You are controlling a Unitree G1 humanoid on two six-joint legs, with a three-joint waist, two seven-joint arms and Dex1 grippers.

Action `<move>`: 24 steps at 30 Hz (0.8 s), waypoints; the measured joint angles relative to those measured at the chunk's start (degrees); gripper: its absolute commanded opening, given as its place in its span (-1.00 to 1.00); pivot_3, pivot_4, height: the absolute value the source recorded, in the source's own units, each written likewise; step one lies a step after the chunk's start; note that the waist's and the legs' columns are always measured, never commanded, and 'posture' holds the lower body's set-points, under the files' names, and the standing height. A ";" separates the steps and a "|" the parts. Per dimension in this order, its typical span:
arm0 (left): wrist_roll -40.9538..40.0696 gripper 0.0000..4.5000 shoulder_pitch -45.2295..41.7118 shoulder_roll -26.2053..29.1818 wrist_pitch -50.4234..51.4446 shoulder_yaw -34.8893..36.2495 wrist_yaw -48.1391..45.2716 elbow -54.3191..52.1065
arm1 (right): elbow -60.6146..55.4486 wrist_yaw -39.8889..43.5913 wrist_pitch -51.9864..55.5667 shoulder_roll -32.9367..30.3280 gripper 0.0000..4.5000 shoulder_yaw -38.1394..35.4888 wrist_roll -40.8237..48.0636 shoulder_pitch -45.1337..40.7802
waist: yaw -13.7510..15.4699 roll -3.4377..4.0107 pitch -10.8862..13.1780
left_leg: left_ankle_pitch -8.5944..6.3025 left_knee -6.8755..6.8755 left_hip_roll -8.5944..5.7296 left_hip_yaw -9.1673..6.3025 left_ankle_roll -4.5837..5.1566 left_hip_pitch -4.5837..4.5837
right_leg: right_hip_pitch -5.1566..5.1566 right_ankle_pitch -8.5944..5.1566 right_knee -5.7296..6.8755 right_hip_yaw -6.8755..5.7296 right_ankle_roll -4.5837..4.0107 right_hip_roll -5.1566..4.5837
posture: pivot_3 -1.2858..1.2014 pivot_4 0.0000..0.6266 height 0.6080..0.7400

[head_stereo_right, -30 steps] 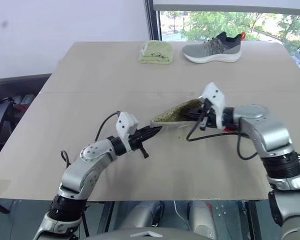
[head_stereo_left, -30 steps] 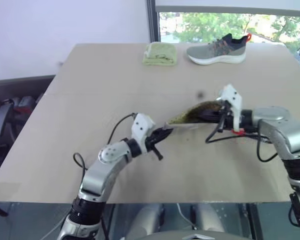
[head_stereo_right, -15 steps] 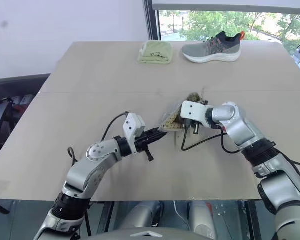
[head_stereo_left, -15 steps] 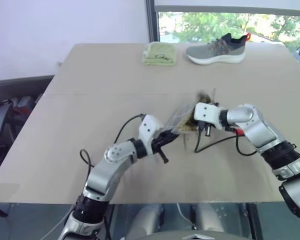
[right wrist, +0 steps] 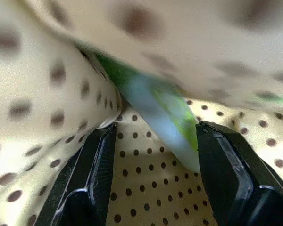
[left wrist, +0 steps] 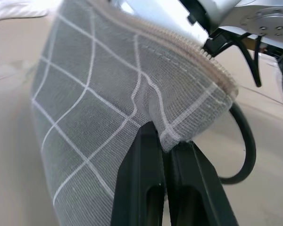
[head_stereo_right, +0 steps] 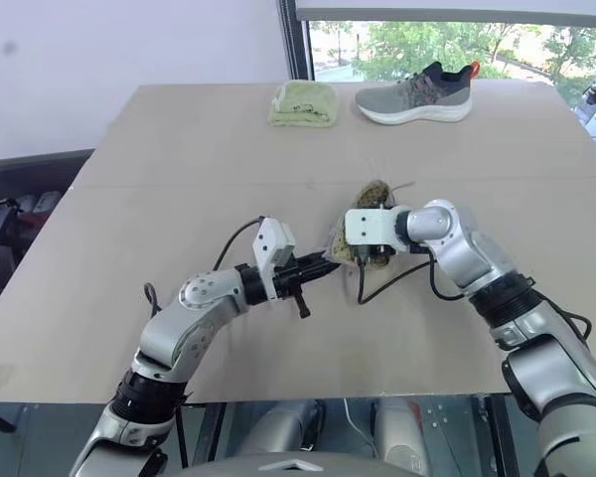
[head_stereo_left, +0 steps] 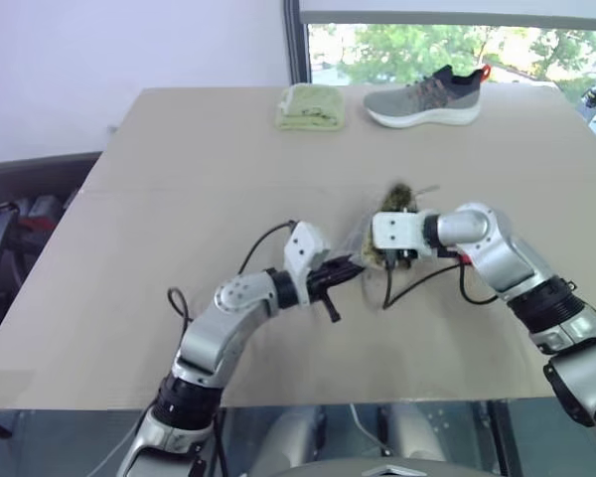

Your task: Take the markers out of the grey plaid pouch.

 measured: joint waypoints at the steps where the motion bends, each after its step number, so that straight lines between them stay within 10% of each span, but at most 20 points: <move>1: 0.01 -1.00 -0.02 0.00 -0.05 -0.09 -0.34 0.22 | 0.29 0.42 -0.78 0.30 0.46 0.27 -0.59 -0.20 | 0.00 0.00 0.00 | 0.00 0.00 0.00 0.00 0.00 0.00 | 0.00 0.00 0.00 0.00 0.00 0.01 | 0.03 -0.52 1.00; 3: 0.03 -1.00 -0.05 -0.02 -0.08 -0.12 -0.57 0.40 | 1.06 0.84 -1.65 0.84 0.46 0.43 -1.18 -0.61 | 0.00 0.00 0.00 | 0.00 0.00 0.00 0.00 0.00 0.00 | 0.00 0.00 0.01 -0.01 0.00 0.02 | 0.03 -0.52 1.00; 10: 1.06 -1.00 -0.05 -0.28 -1.60 0.16 -1.00 0.88 | 0.72 1.68 -5.01 1.72 -0.89 -0.83 -1.72 -1.12 | 0.04 -0.04 -0.05 | 0.01 0.00 0.00 -0.03 -0.01 0.12 | 0.05 0.00 0.01 -0.03 0.00 0.04 | 0.03 -0.52 1.00; 24: 2.63 -1.00 0.47 2.24 -7.16 1.24 -1.68 2.96 | -8.46 7.50 9.49 0.25 -0.92 -9.32 9.57 3.49 | 0.13 -0.06 -0.06 | 0.01 0.01 0.00 -0.07 -0.01 0.03 | 0.05 0.00 0.00 -0.04 -0.01 -0.06 | 0.03 -0.52 1.00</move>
